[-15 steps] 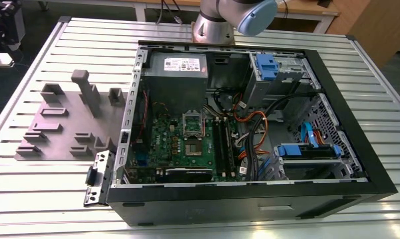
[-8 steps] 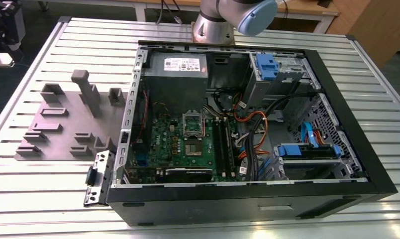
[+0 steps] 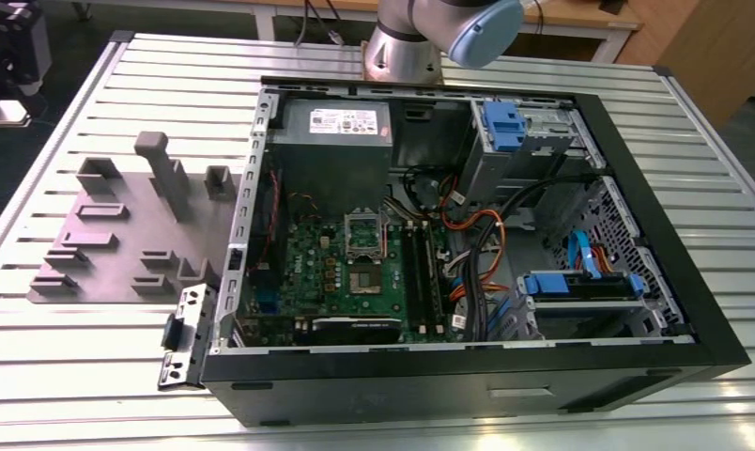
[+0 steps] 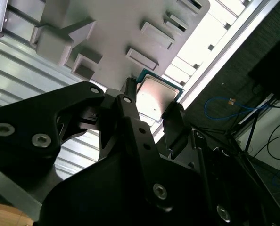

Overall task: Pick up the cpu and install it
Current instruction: 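Pick up the cpu and move it towards the insertion slot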

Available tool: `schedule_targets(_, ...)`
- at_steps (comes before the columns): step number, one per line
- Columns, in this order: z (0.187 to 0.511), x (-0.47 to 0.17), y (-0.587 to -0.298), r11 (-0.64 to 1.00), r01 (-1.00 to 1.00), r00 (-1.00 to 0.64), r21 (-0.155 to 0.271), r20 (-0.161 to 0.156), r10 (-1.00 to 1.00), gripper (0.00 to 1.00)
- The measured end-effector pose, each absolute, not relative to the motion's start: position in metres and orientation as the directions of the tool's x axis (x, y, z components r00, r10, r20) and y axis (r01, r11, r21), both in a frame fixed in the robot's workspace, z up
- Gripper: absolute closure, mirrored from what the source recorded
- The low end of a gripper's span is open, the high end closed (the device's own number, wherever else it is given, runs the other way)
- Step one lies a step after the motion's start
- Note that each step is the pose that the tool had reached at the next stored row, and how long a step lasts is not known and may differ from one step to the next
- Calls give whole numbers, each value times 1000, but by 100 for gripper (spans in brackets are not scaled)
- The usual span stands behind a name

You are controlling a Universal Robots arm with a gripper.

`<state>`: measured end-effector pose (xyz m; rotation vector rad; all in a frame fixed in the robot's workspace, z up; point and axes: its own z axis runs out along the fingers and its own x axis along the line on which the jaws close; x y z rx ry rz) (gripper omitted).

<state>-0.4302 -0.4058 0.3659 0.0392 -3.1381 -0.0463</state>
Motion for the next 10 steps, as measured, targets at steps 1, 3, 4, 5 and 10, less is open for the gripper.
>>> schedule_targets(1,366,-430,-406,999,-25,-1000,30,3,-25,53)
schedule_targets(3,366,-429,-406,999,-25,-1000,30,3,-25,53)
schedule_targets(4,366,-428,-406,999,-25,-1000,30,3,-25,53)
schedule_targets(5,366,-428,-406,999,-25,-1000,30,3,-25,53)
schedule_targets(10,366,-426,-406,999,-25,-1000,30,3,-25,53)
